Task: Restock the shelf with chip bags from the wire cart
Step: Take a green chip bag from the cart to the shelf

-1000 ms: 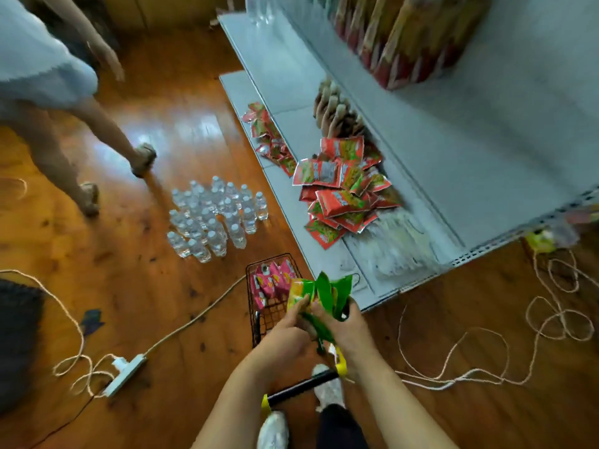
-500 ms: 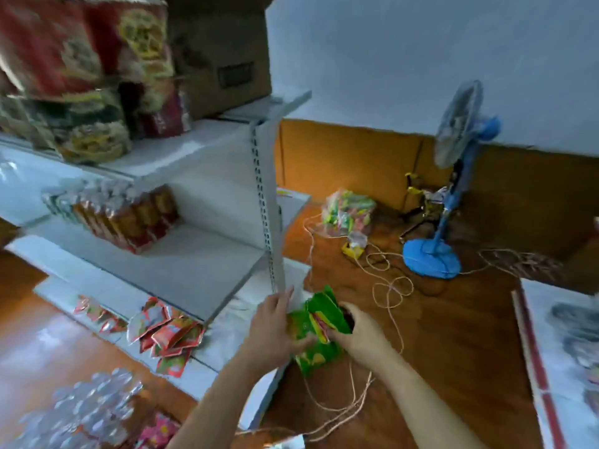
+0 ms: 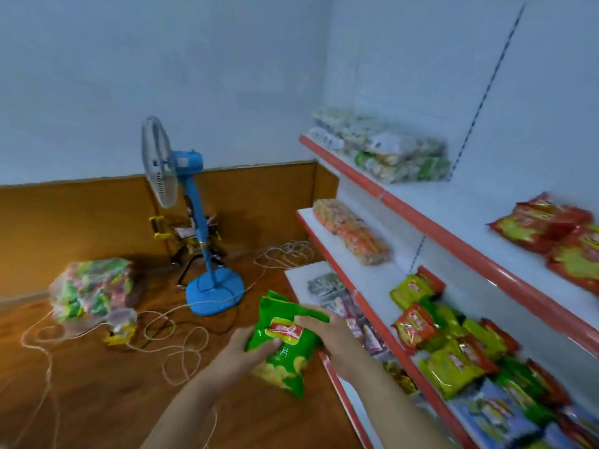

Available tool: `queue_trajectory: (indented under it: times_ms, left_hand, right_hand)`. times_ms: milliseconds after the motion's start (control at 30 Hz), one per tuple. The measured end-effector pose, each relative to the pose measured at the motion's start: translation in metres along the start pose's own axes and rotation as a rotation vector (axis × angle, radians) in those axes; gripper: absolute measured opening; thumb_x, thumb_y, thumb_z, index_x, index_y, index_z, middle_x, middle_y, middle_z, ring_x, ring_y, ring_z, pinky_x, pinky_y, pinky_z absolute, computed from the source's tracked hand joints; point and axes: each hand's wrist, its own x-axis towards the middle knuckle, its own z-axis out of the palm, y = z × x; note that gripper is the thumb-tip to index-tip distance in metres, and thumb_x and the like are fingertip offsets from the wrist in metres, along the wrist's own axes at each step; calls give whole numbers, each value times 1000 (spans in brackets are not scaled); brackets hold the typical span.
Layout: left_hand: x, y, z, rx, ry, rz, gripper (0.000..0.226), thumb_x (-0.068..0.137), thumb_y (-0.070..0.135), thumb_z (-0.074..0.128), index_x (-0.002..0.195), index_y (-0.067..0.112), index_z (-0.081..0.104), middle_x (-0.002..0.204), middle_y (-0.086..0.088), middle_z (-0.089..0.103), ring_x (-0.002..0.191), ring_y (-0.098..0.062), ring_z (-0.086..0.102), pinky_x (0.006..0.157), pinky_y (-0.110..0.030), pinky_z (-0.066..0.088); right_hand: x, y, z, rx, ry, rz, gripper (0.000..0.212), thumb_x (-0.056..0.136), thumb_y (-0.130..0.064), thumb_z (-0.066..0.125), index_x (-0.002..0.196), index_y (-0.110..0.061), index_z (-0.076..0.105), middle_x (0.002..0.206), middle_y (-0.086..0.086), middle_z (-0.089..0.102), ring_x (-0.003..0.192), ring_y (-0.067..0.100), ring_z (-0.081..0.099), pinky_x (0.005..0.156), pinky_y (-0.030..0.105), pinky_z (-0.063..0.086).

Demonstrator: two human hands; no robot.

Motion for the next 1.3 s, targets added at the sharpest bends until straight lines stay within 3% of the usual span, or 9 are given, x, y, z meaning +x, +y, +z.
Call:
queue_trajectory:
  times_ms: [167, 367, 533, 667, 733, 833, 967, 1067, 1300]
  left_hand:
    - [145, 25, 47, 43, -159, 32, 40, 81, 40, 74, 113, 23, 56, 103, 1, 74, 86, -12, 74, 82, -29, 59]
    - [290, 54, 86, 15, -307, 37, 37, 87, 27, 72, 117, 16, 54, 99, 3, 71, 86, -14, 72, 74, -25, 59]
    - [384, 75, 126, 128, -509, 56, 58, 76, 32, 80, 120, 23, 43, 117, -5, 66, 101, -19, 70, 88, -38, 58]
    - [436, 80, 170, 293, -586, 164, 19, 90, 41, 64, 106, 33, 58, 109, 1, 72, 91, -12, 72, 79, -35, 61]
    - [473, 72, 193, 416, -627, 181, 36, 85, 59, 60, 107, 31, 58, 102, 2, 71, 85, -15, 72, 74, -42, 62]
    - [527, 54, 230, 520, -679, 202, 55, 80, 68, 58, 118, 28, 53, 105, 2, 68, 91, -19, 70, 78, -48, 59]
    - [565, 52, 276, 666, -724, 304, 40, 93, 33, 61, 127, 15, 51, 105, 0, 64, 98, -23, 66, 82, -39, 56]
    - [589, 42, 301, 845, -797, 328, 57, 93, 37, 60, 140, 12, 40, 121, -9, 62, 112, -29, 63, 88, -37, 51]
    - [602, 30, 286, 1198, -782, 197, 87, 83, 58, 58, 147, 11, 25, 132, -16, 55, 117, -35, 58, 97, -47, 51]
  right_hand:
    - [90, 12, -64, 208, 324, 59, 44, 72, -32, 83, 112, -19, 67, 104, 12, 75, 96, 32, 71, 87, 50, 56]
    - [175, 23, -111, 119, 576, 108, 88, 48, -71, 81, 122, -28, 60, 114, 1, 71, 99, 21, 71, 87, 44, 58]
    - [211, 8, -150, 128, 781, 128, 42, 78, -29, 79, 115, -21, 60, 103, -1, 71, 87, 10, 69, 65, 17, 53]
    - [241, 23, -195, 135, 962, 174, 45, 80, -25, 77, 121, -22, 58, 112, 1, 70, 94, 16, 68, 79, 30, 55]
    - [258, 33, -218, 110, 1006, 208, 49, 82, -25, 75, 127, -21, 56, 119, 4, 68, 98, 18, 67, 82, 28, 56]
    - [287, 50, -255, 10, 1034, 242, 52, 88, -17, 67, 136, -17, 47, 122, 4, 63, 99, 18, 61, 66, 4, 47]
    - [323, 73, -297, -69, 1109, 353, 69, 89, -26, 65, 148, -23, 30, 135, 8, 56, 119, 31, 56, 97, 37, 47]
    - [339, 87, -321, -36, 1151, 488, 62, 87, -27, 66, 142, -18, 40, 130, 12, 59, 117, 34, 56, 101, 44, 45]
    - [332, 60, -313, -10, 1165, 589, 38, 91, -31, 60, 122, -8, 58, 88, 2, 57, 78, 20, 53, 60, 26, 37]
